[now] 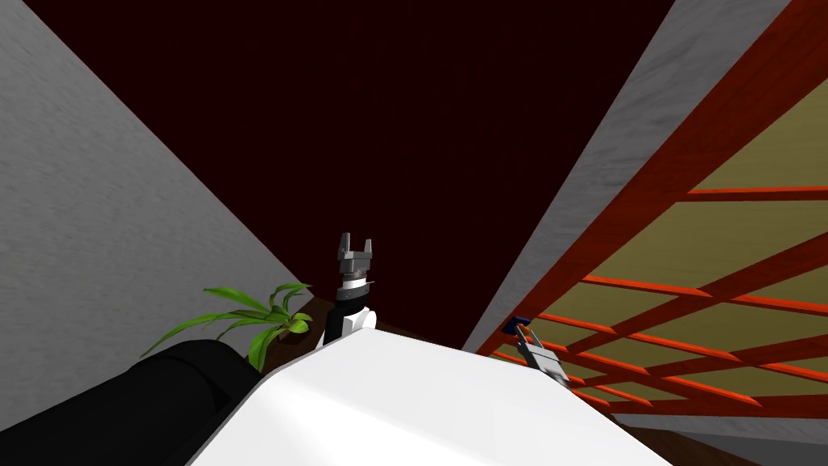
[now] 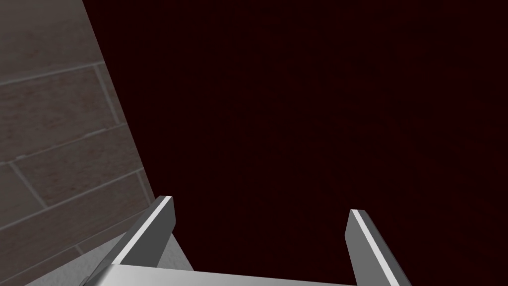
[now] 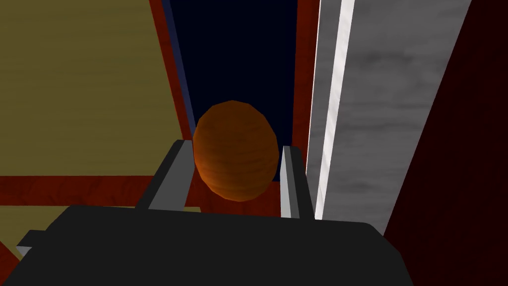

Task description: Pull the door open

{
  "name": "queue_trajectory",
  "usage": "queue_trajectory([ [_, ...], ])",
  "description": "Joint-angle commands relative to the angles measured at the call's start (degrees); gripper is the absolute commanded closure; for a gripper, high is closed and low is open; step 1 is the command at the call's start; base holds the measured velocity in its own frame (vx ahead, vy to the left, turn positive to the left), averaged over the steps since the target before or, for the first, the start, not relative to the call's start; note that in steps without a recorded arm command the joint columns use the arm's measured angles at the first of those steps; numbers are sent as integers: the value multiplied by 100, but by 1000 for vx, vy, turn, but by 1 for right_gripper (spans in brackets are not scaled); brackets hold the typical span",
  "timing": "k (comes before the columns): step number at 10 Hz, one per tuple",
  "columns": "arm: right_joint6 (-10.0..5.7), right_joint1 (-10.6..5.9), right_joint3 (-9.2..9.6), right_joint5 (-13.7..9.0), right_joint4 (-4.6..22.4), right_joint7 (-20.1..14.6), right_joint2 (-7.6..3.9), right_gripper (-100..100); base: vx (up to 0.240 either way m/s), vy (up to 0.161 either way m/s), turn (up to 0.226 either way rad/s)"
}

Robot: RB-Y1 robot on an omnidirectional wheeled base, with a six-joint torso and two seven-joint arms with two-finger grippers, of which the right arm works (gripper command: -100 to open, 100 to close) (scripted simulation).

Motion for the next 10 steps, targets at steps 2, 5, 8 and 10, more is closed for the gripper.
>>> queue_trajectory([
  [2, 22, 10, 76, -55, -22, -319, -6, 100, -30, -6, -1],
  [5, 57, 15, 171, -131, -57, -731, -26, 100, -26, -5, -2],
  [8, 98, 21, 282, -221, -99, -1211, -50, 100, -35, -7, -2],
  [10, 129, 25, 366, -289, -131, -1532, -67, 100, -35, -8, -2],
])
